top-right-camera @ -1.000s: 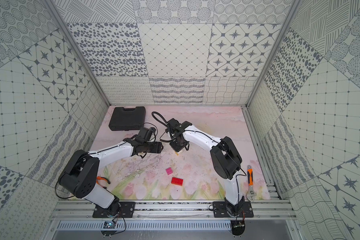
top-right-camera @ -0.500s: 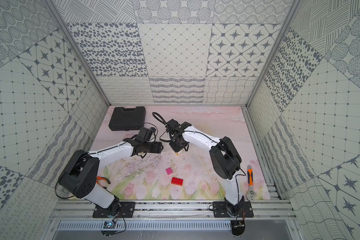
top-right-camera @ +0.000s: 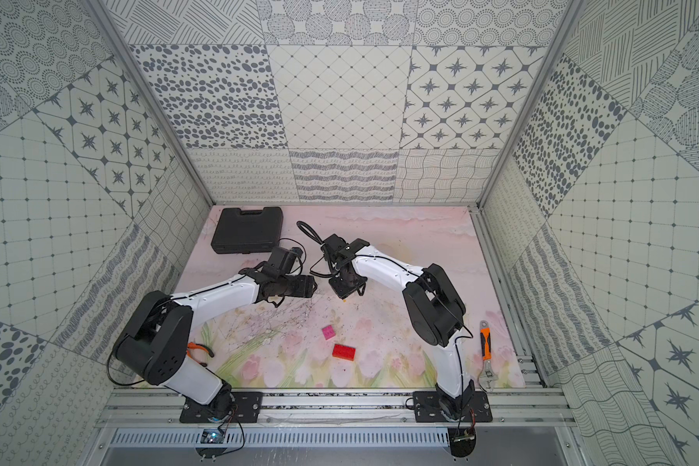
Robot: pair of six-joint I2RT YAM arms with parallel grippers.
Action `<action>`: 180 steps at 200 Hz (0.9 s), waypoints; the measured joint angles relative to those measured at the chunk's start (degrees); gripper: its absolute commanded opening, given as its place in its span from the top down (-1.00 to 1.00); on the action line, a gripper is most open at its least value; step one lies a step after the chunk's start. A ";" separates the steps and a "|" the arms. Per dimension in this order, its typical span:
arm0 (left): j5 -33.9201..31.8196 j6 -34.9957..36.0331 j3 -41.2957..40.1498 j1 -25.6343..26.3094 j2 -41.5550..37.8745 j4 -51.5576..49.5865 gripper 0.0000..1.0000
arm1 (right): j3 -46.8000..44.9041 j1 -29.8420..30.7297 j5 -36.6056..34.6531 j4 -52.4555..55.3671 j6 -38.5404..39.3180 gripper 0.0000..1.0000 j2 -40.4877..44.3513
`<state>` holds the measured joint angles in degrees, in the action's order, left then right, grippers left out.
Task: Assemble the letter f with lego
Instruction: Assemble the lego brick with the lego brick.
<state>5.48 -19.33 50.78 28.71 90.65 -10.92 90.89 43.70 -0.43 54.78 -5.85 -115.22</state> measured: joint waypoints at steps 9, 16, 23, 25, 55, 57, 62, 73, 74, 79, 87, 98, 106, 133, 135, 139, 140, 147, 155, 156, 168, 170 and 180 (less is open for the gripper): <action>0.00 0.00 0.00 0.00 0.00 -0.02 -0.54 | -0.13 0.00 0.00 0.15 0.00 0.04 -0.35; 0.00 0.00 0.00 0.00 0.00 -0.02 -0.54 | -0.15 0.00 -0.02 0.28 0.02 0.01 -0.39; 0.00 0.00 0.00 0.00 0.00 0.00 -0.54 | -0.15 0.00 -0.04 0.28 0.07 -0.02 -0.37; 0.00 0.00 0.00 0.00 0.00 -0.02 -0.53 | -0.15 0.00 -0.04 0.26 0.04 -0.03 -0.35; 0.00 0.00 0.00 0.00 0.00 0.00 -0.53 | -0.15 -0.02 -0.11 0.07 0.02 -0.18 -0.24; 0.00 0.00 0.00 0.00 0.00 0.00 -0.53 | -0.15 -0.02 -0.11 0.02 0.07 -0.18 -0.24; 0.00 0.00 0.00 0.00 0.00 -0.02 -0.54 | -0.15 0.00 -0.13 -0.02 0.07 -0.19 -0.20; 0.00 0.00 0.00 0.00 0.00 -0.02 -0.54 | -0.15 -0.02 -0.31 -0.17 0.02 -0.20 0.04; 0.00 0.00 0.00 0.00 0.00 -0.02 -0.54 | -0.15 -0.02 -0.31 -0.17 0.02 -0.21 0.07; 0.00 0.00 0.00 0.00 0.00 -0.02 -0.54 | -0.15 -0.02 -0.42 -0.20 0.02 -0.22 0.31; 0.00 -0.02 0.00 0.00 0.00 -0.02 -0.55 | -0.15 -0.02 -0.72 -0.24 -0.02 -0.24 0.90; -0.02 0.00 0.00 0.00 -0.02 -0.04 -0.55 | -0.15 -0.07 -1.29 -0.35 0.00 -0.25 2.08; -0.02 0.00 0.00 0.00 -0.04 -0.04 -0.55 | -0.15 -0.07 -1.73 -0.42 0.00 -0.26 3.28; -0.02 -0.02 0.00 0.00 -0.13 -0.07 -0.56 | -0.04 -0.07 -2.84 -0.37 -0.02 -0.25 7.45; -0.02 -0.02 0.00 0.00 -0.15 -0.07 -0.57 | -0.04 -0.07 -2.91 -0.35 -0.04 -0.25 7.82; -0.04 -0.07 0.00 0.00 -0.17 -0.07 -0.57 | -0.04 -0.07 -2.99 -0.28 -0.07 -0.25 8.46; -0.02 -0.11 0.00 0.00 -0.20 -0.07 -0.57 | -0.04 -0.07 -2.99 -0.28 -0.09 -0.25 8.74; -0.02 -0.13 0.00 0.00 -0.33 -0.07 -0.58 | -0.04 -0.02 -3.13 -0.17 -0.22 -0.25 9.90; -0.04 -0.15 0.00 0.00 -0.44 -0.07 -0.59 | -0.22 0.07 -3.21 -0.13 -0.35 -0.25 11.13; -0.04 -0.15 0.00 0.00 -0.46 -0.07 -0.60 | -0.28 0.09 -3.26 -0.15 -0.42 -0.25 11.34; -0.07 -0.22 0.00 0.00 -0.59 -0.09 -0.60 | -1.18 0.44 -3.39 -0.28 -0.98 -0.25 13.49; -0.07 -0.22 0.00 0.00 -0.61 -0.09 -0.60 | -1.44 0.55 -3.48 -0.33 -1.09 -0.25 13.88; -0.09 -0.39 0.07 -0.07 -0.74 -0.24 -0.61 | -2.89 1.11 -3.58 -0.35 -1.55 -0.26 15.65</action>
<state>5.39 -19.73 50.85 28.64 89.91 -11.16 88.01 44.82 -4.01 54.43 -7.40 -99.57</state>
